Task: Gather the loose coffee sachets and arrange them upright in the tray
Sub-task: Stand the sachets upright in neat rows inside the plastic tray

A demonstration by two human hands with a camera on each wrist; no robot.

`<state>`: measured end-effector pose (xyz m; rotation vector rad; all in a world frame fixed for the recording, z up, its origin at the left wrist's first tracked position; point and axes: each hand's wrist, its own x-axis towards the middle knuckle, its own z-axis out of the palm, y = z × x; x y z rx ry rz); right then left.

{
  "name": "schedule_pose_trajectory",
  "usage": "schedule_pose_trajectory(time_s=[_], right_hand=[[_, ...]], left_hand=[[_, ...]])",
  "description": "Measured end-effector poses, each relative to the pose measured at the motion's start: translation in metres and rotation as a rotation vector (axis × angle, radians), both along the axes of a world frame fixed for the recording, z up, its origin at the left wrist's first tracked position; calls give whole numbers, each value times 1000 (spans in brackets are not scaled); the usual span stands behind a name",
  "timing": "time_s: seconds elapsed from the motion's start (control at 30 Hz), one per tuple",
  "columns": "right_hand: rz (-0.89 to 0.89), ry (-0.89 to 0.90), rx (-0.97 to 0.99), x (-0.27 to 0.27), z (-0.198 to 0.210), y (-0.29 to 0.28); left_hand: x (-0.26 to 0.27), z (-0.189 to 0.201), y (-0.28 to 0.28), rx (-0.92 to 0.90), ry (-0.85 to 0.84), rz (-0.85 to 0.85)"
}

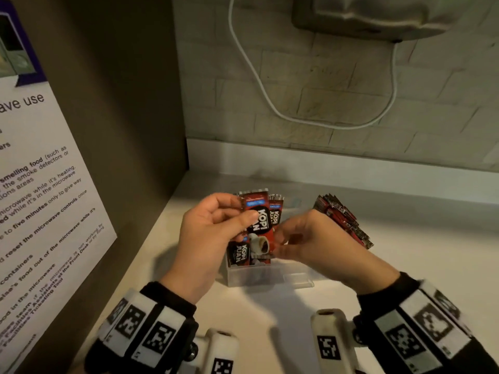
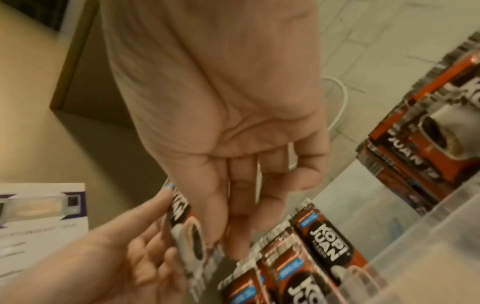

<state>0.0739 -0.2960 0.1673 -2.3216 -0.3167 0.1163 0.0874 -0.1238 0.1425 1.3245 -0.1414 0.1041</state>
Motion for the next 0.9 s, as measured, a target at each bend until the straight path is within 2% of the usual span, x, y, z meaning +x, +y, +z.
schedule_pose_trajectory(time_s=[0.1,0.2,0.3,0.37,0.47,0.67,0.9], right_hand=[[-17,-6,165,1,-3,10],[-143,19,332,7,-2,7],[-425,-37,390,29,-11,-10],[-543,-26,384,41,-17,-17],[-543,109,348,50,-31,-13],[-584,190,237,75,-62,-7],[-643,176,360,78,-69,-2]], left_hand=[[-6,3,-12,59,-48,17],[-5,1,-10,64,-31,105],[3,-4,-4,29,113,173],[5,-9,-4,39,281,134],[3,-22,-5,78,472,23],[2,-34,-13,191,531,-93],[-2,-29,-16,131,542,-94]])
